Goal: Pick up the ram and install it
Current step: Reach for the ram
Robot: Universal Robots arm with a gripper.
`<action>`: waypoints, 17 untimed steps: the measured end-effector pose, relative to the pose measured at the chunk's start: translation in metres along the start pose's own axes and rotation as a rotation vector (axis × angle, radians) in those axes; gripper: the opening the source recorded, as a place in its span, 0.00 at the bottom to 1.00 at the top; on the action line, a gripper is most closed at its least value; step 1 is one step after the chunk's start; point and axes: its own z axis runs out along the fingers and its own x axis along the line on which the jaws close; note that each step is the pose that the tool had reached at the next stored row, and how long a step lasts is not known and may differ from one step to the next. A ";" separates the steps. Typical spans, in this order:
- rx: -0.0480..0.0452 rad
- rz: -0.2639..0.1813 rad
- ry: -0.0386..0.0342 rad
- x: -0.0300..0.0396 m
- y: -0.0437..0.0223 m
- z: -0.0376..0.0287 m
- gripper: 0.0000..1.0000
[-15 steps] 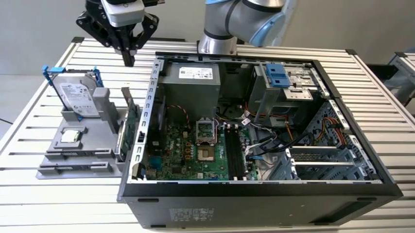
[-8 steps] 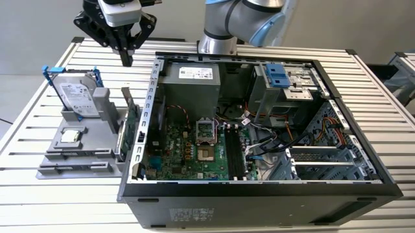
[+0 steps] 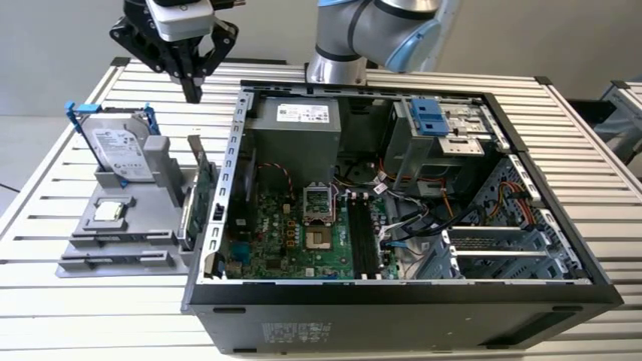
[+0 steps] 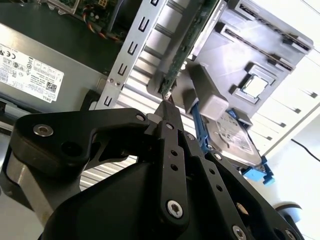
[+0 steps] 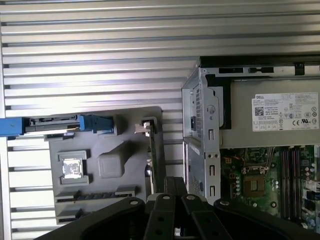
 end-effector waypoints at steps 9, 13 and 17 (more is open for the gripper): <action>-0.0001 0.000 -0.0001 0.0066 -0.0004 -0.0001 0.00; -0.0001 0.000 0.0000 0.0089 -0.0005 -0.0001 0.00; -0.0001 0.000 0.0000 0.0110 -0.0006 -0.0002 0.00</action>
